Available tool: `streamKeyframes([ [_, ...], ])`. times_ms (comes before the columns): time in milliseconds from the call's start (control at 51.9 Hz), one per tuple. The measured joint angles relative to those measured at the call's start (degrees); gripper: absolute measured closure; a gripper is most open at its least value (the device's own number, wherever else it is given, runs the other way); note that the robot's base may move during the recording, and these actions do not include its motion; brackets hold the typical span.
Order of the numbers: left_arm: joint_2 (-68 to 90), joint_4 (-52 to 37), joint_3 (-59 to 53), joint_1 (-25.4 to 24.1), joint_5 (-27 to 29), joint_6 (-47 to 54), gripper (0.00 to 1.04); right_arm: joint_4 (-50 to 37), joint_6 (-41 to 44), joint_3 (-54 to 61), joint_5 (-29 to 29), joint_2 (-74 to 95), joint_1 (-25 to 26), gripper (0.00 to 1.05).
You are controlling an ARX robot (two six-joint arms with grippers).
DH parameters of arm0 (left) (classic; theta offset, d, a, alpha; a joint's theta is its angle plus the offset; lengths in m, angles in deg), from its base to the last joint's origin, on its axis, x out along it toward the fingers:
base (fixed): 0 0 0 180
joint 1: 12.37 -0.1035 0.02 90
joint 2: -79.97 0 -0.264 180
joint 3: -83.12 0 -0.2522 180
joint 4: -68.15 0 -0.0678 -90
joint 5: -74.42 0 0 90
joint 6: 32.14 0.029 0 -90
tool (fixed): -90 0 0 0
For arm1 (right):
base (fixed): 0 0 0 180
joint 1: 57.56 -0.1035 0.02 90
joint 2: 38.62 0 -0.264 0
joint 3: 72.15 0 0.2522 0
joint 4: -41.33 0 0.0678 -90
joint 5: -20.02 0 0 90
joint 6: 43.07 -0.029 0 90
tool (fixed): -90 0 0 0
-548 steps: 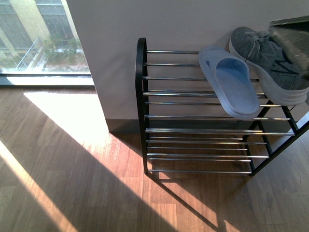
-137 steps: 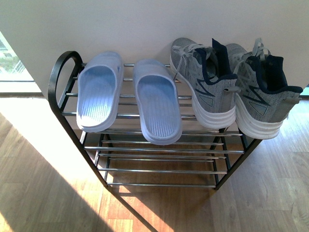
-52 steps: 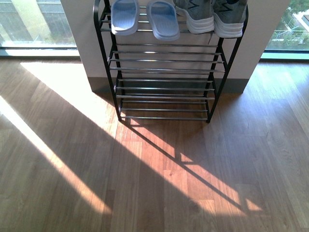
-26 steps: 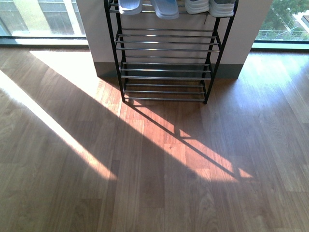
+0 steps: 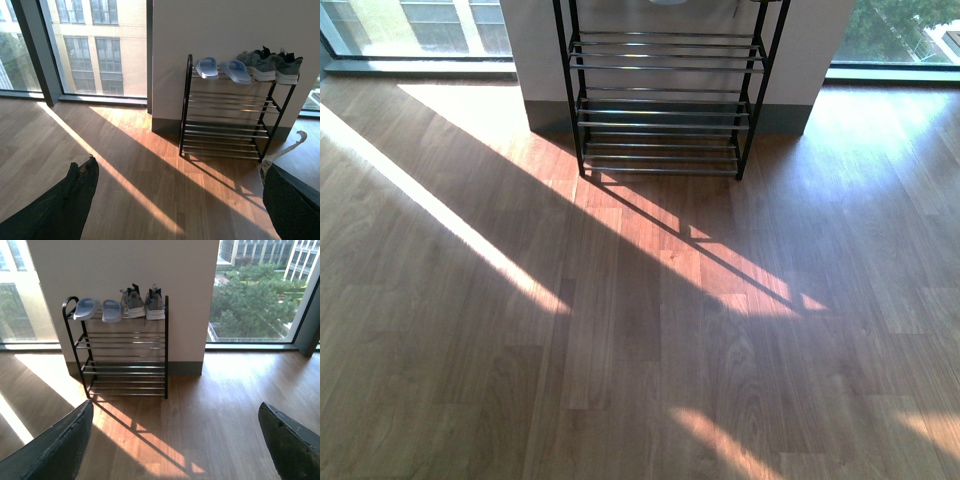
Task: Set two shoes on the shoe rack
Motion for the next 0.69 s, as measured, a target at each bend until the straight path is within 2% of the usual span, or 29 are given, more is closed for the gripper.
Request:
streamKeyframes([
  [694,0.0,0.0,0.0,0.0,0.0,0.02,0.09,0.0,-0.02,0.02,0.02,-0.04,0.0,0.09],
])
